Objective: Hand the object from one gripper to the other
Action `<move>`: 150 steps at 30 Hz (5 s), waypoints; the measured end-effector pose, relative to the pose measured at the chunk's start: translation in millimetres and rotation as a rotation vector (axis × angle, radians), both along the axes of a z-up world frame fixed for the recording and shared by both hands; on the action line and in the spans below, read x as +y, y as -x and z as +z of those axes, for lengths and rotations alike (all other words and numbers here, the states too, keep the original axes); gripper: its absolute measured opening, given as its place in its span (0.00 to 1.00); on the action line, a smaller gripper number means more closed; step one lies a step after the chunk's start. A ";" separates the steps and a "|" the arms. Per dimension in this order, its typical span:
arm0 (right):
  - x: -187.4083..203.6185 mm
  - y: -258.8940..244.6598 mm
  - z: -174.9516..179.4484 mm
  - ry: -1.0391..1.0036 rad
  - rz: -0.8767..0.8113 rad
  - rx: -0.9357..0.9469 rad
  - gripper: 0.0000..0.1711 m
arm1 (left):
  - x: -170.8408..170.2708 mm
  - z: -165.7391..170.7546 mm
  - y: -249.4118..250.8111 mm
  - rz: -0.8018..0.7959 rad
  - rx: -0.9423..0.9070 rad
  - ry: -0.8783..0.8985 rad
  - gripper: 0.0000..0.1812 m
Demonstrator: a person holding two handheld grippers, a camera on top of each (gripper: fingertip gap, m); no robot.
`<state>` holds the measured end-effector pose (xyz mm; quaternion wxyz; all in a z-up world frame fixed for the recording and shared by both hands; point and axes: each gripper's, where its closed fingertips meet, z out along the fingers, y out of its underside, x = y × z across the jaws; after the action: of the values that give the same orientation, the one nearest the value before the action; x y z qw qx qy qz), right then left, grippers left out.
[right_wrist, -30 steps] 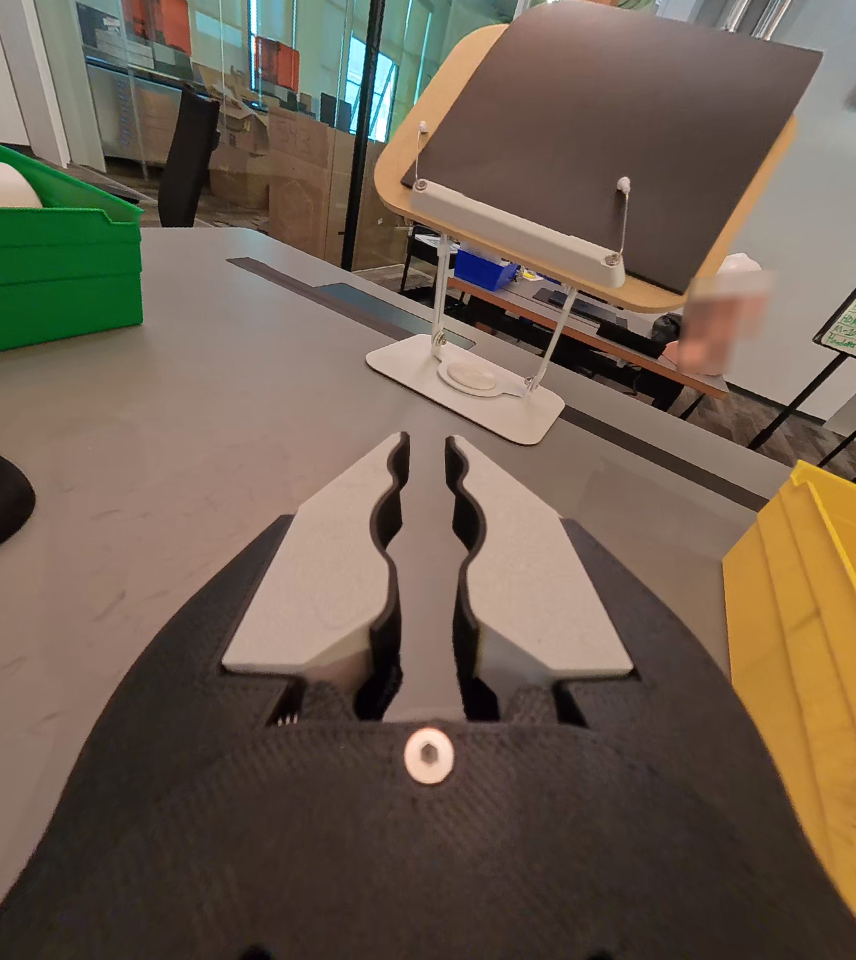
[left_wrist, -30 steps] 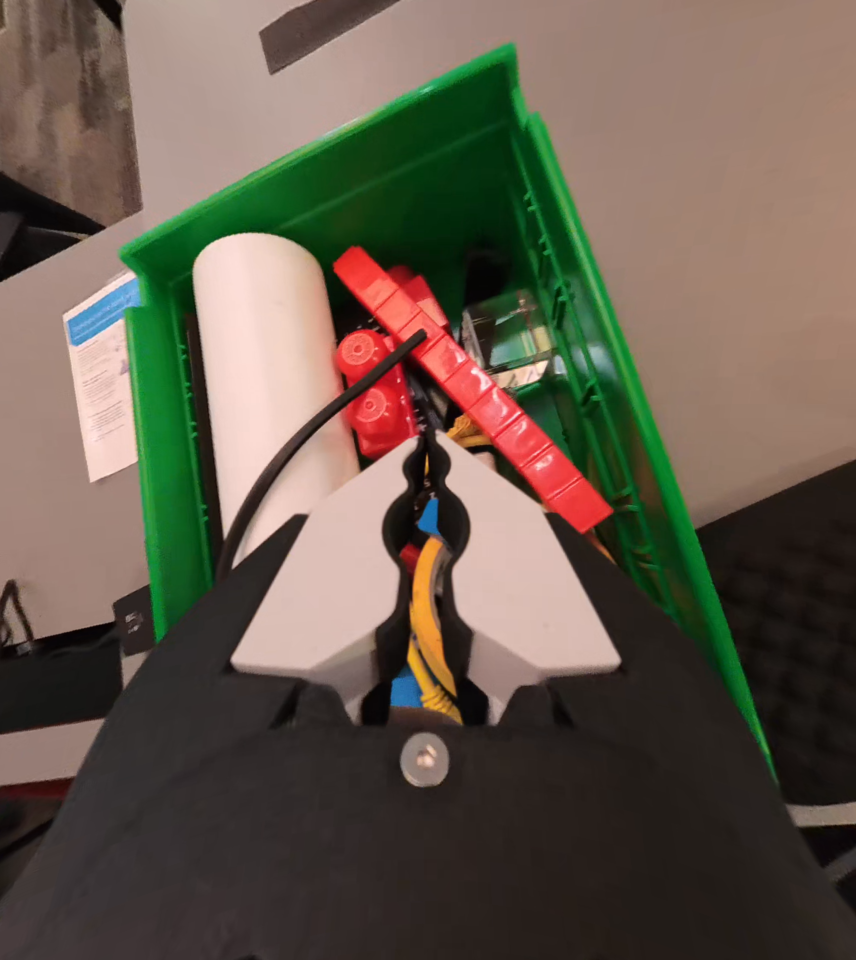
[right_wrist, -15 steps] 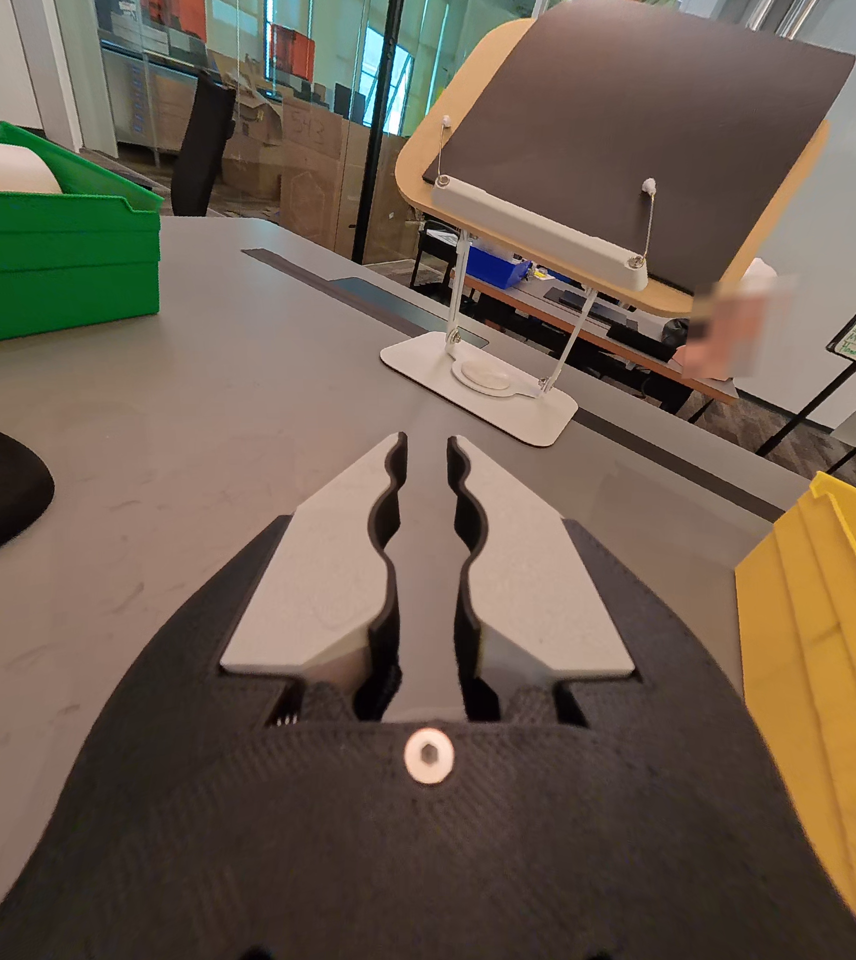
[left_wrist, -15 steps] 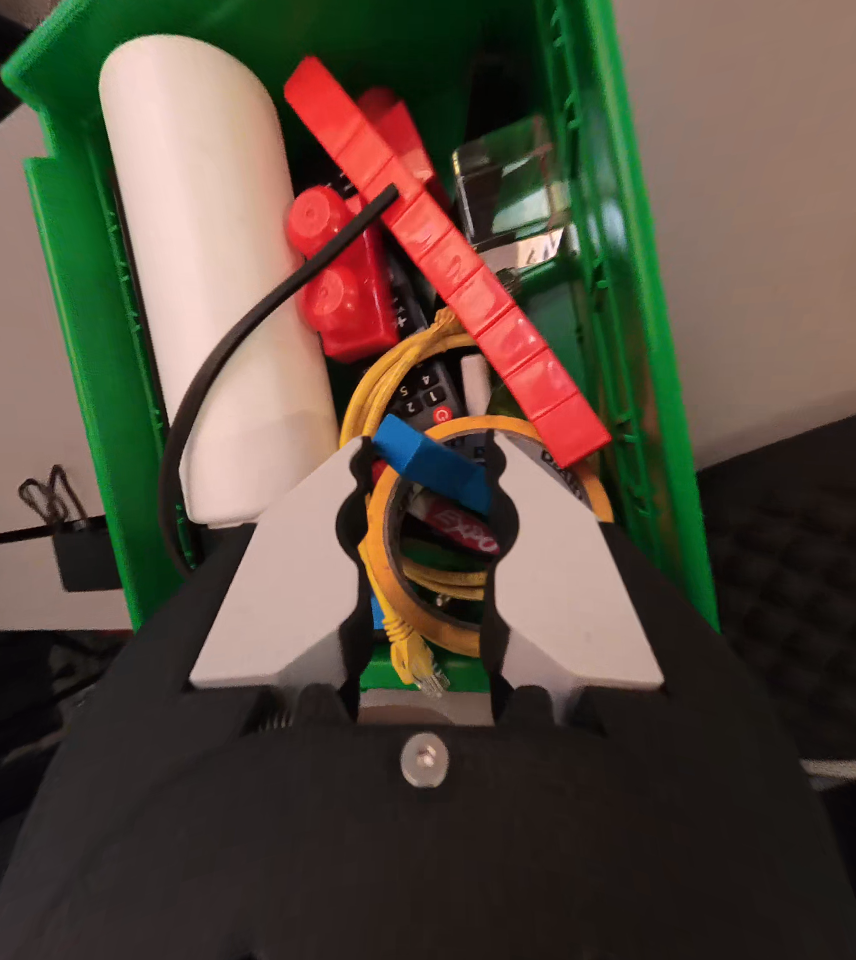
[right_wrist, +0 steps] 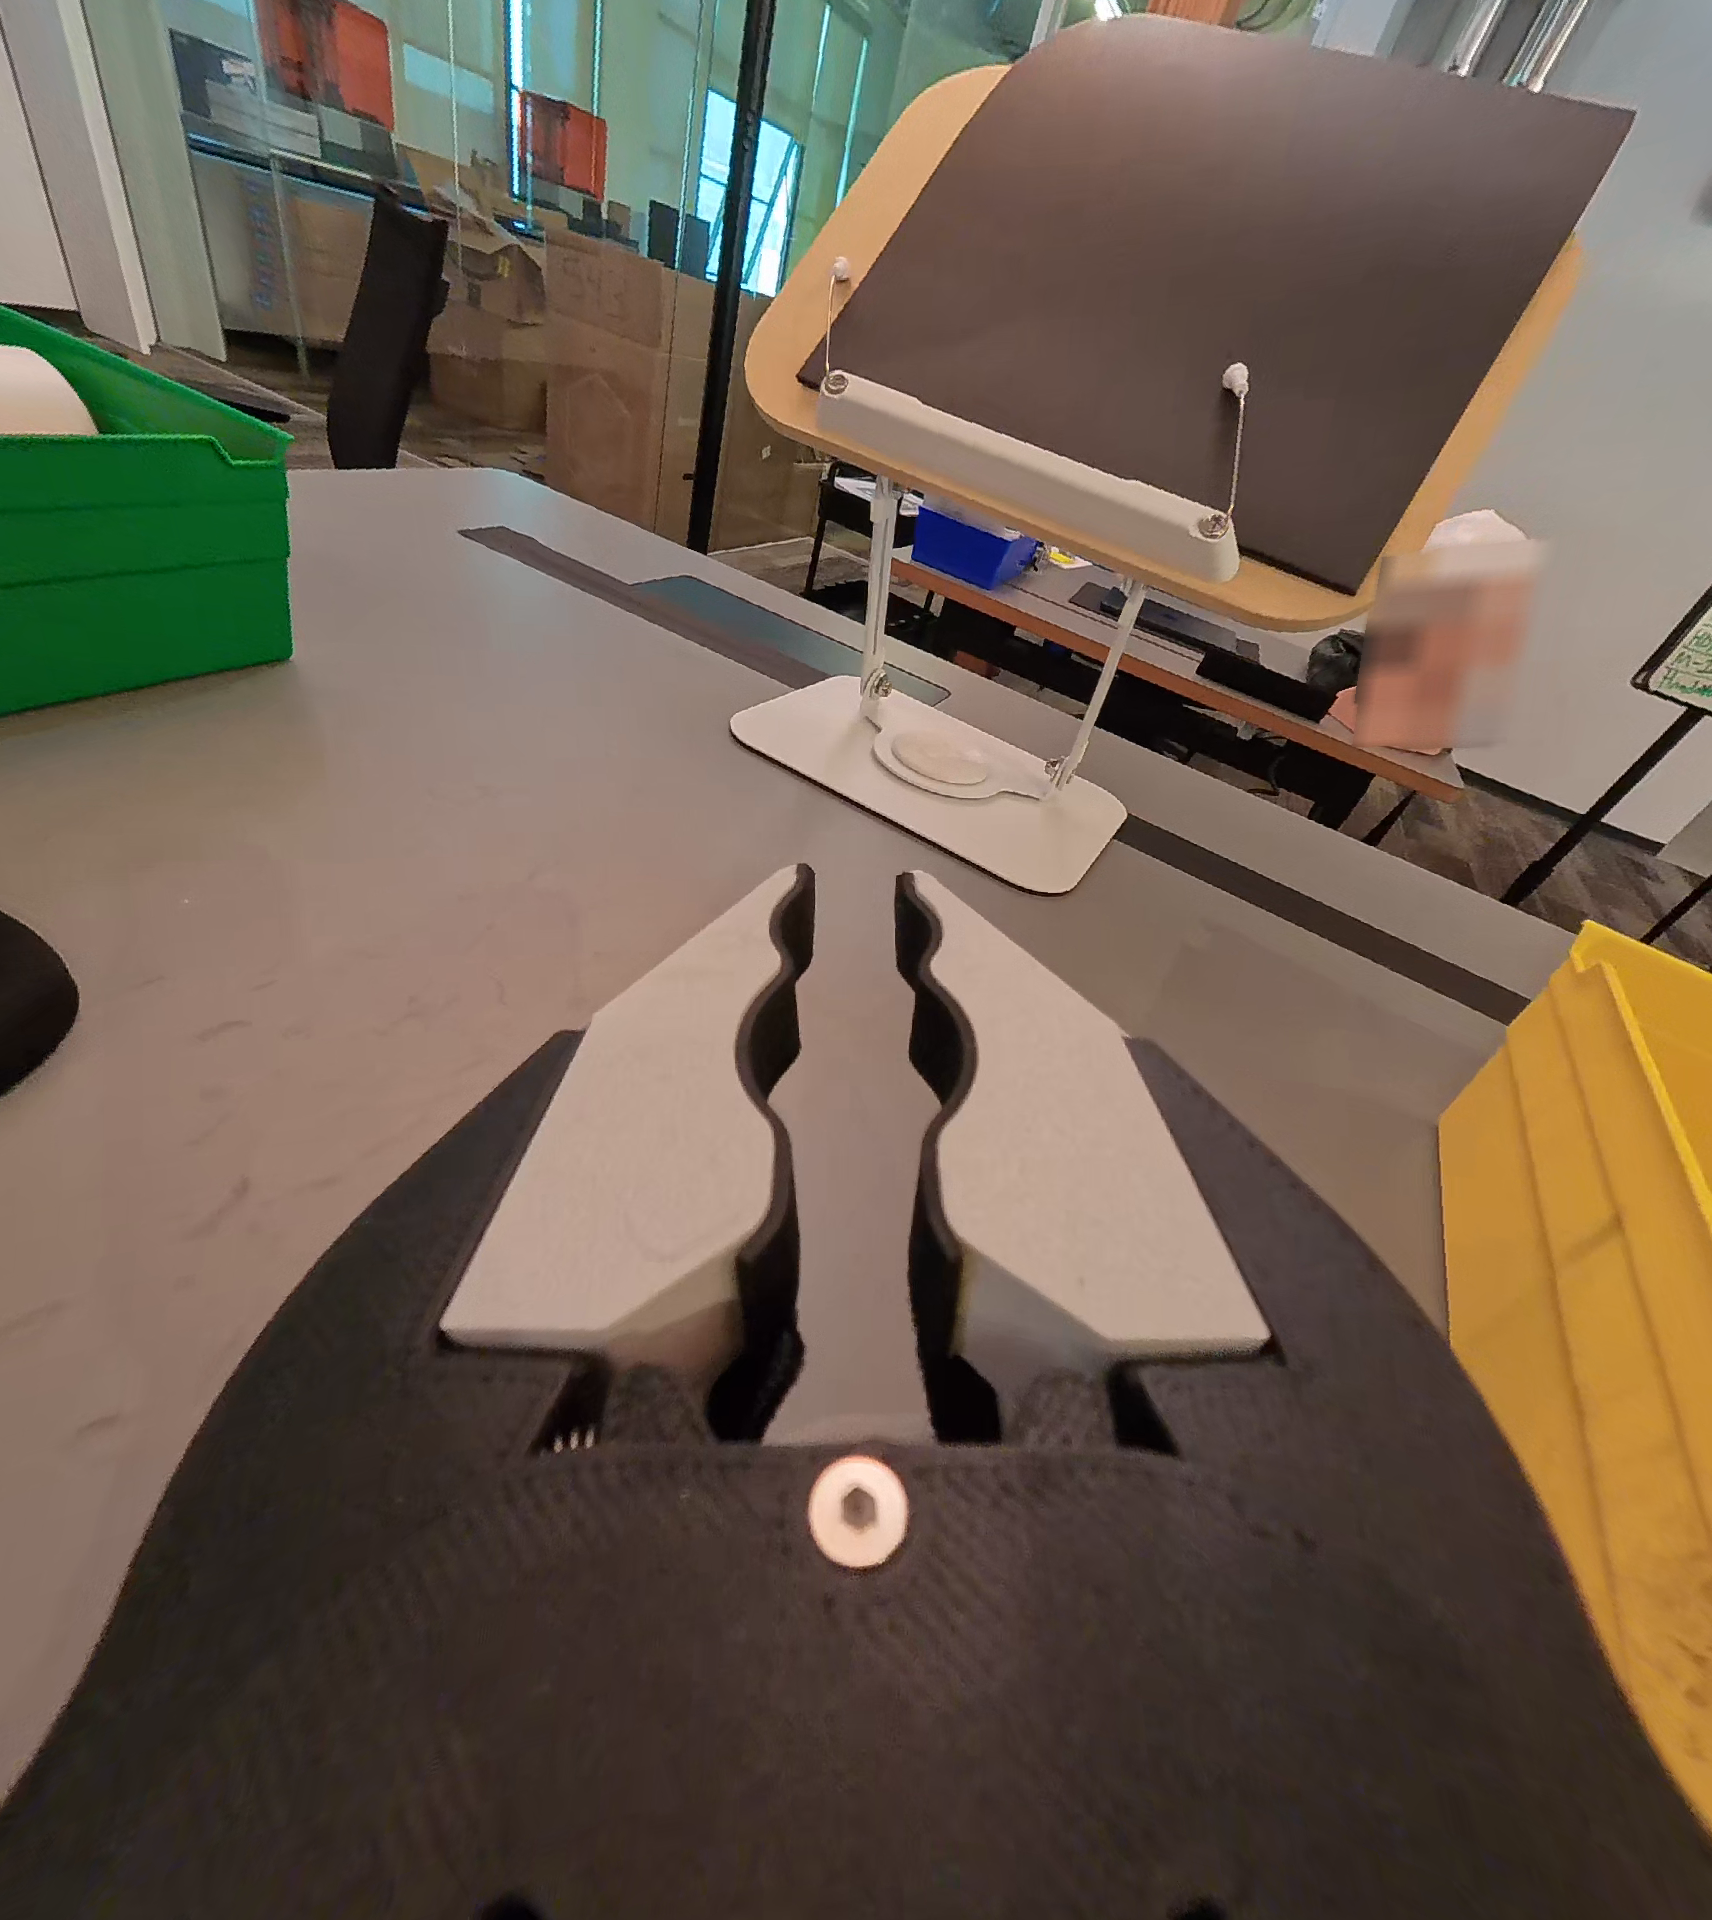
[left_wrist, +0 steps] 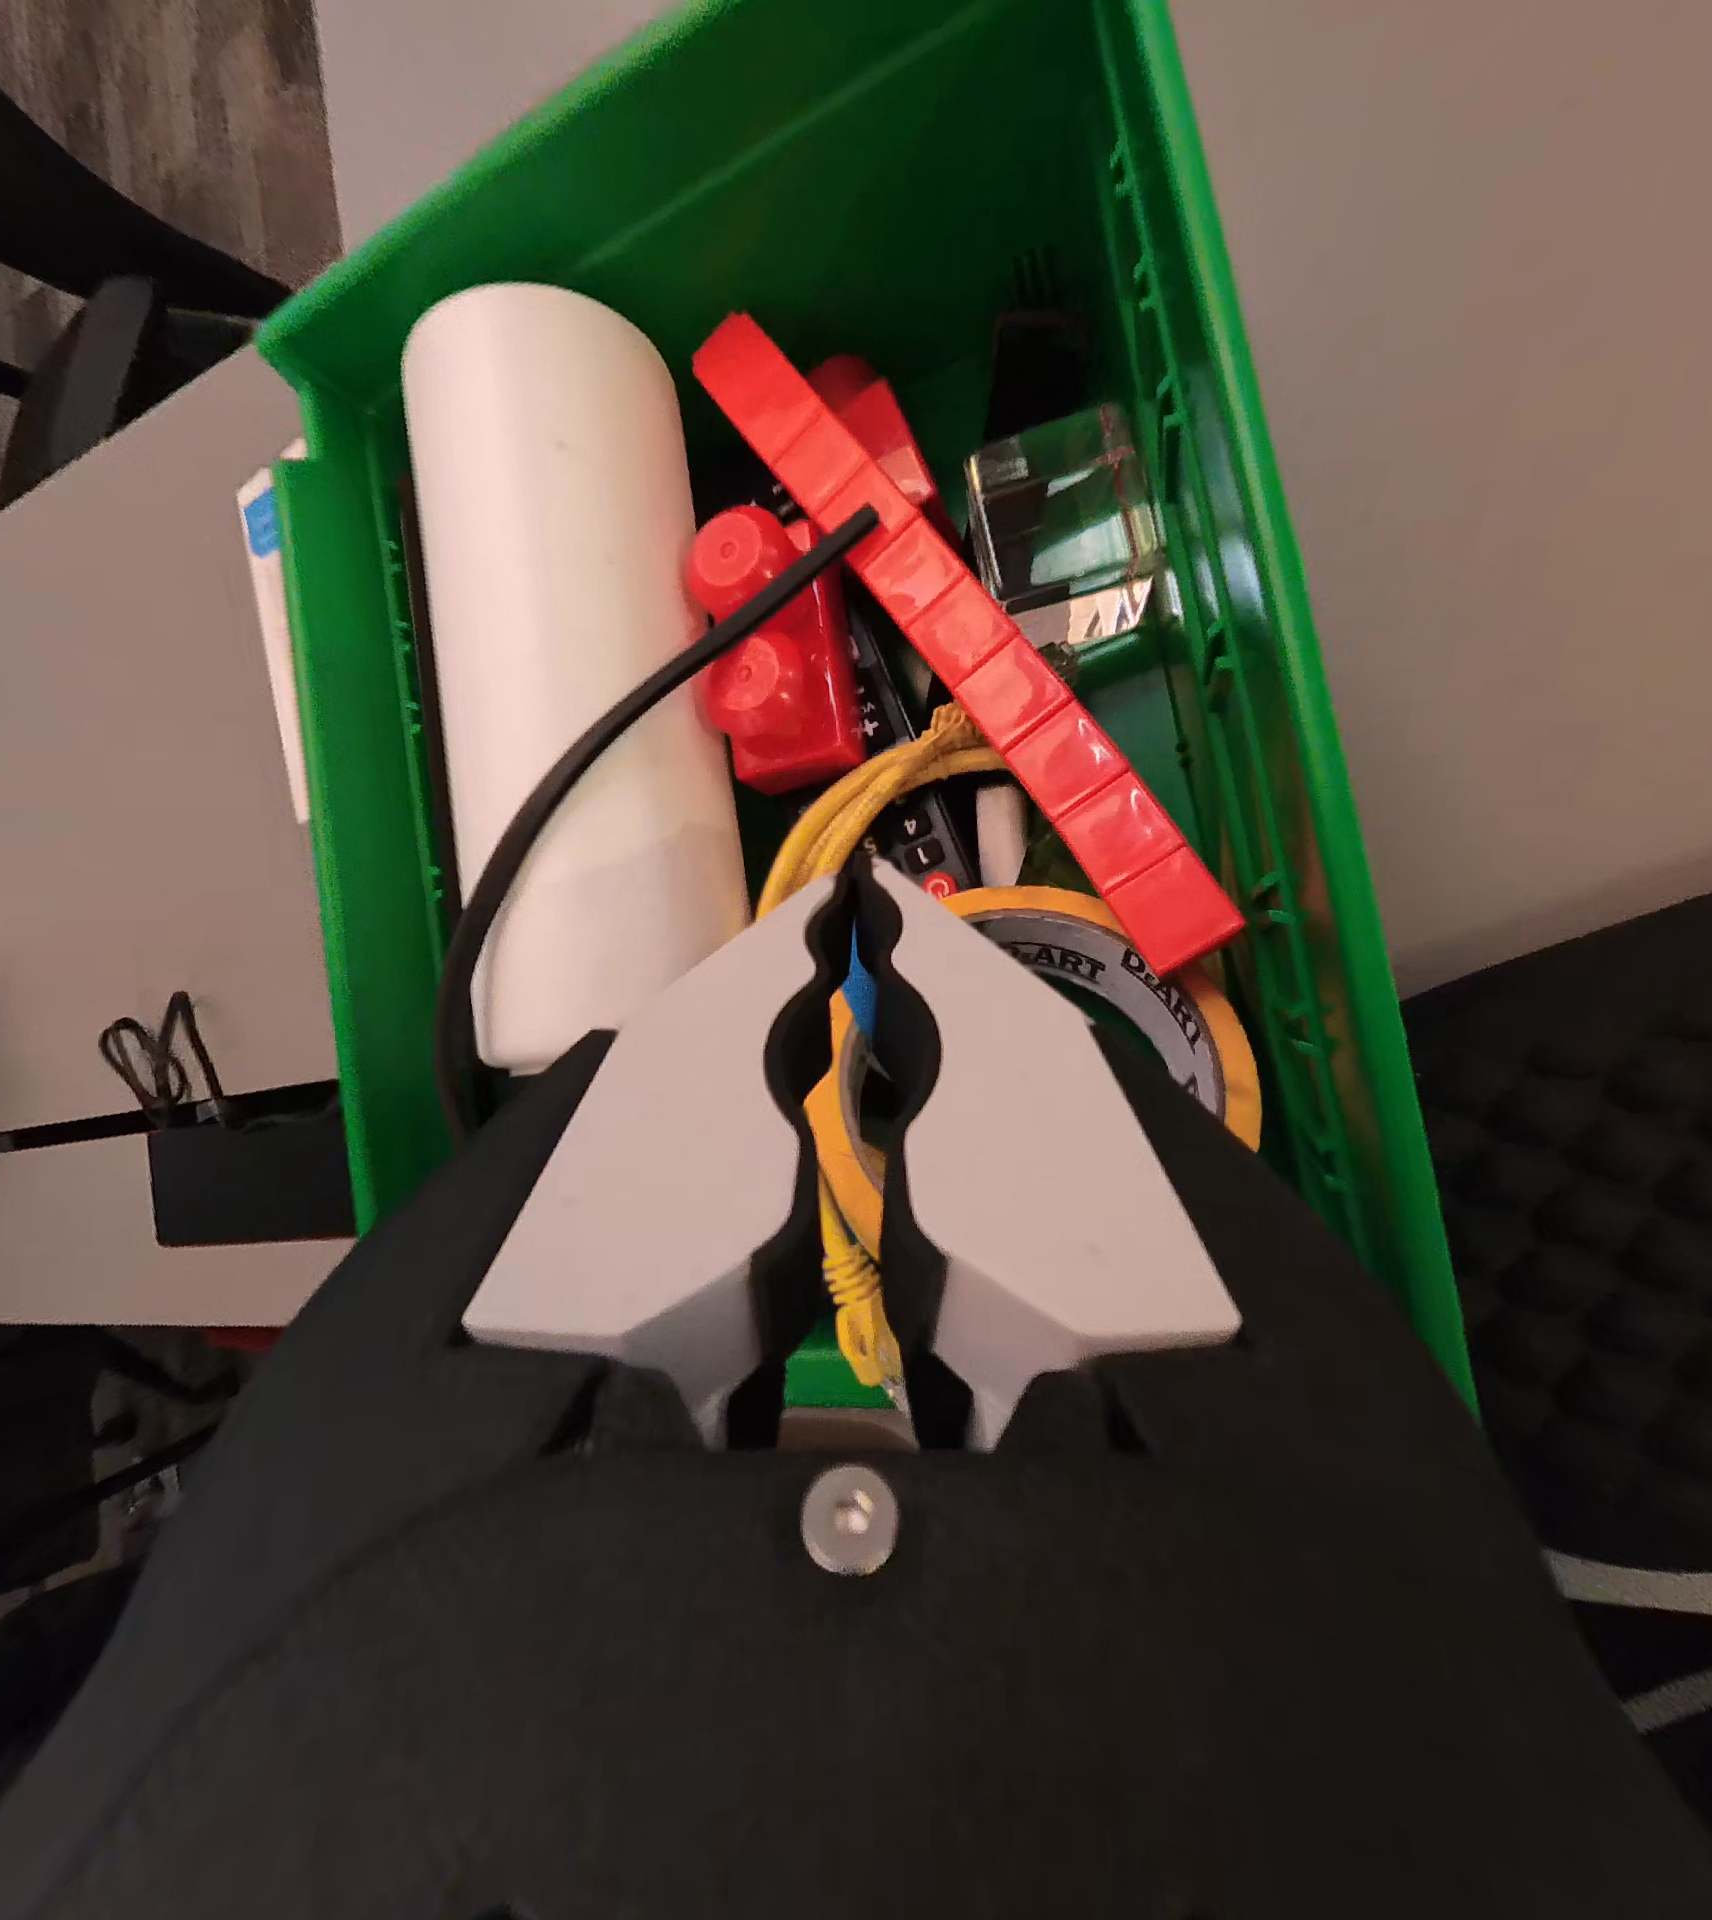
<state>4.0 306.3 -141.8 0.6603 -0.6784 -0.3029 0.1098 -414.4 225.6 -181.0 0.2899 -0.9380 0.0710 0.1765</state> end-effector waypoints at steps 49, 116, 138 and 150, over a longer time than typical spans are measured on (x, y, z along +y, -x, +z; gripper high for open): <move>-33.2 30.4 53.7 -0.061 0.235 0.134 0.18 | 46.5 166.6 -172.5 -0.528 -0.452 -0.630 0.09; 173.8 58.3 157.6 0.237 0.724 0.361 0.09 | 242.1 221.7 -310.8 -1.063 -0.546 -0.991 0.31; 172.2 35.4 87.8 0.462 0.541 -0.093 0.08 | 285.1 119.4 -378.0 -1.102 0.459 -0.823 0.25; 175.5 46.8 93.4 0.398 0.519 -0.090 0.16 | 290.7 114.8 -372.3 -1.059 0.372 -0.827 0.18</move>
<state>-42.8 481.7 -48.4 0.4505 -0.6985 -0.4672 0.3015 -42.1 516.2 -66.2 0.6535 -0.5438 0.4942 0.1817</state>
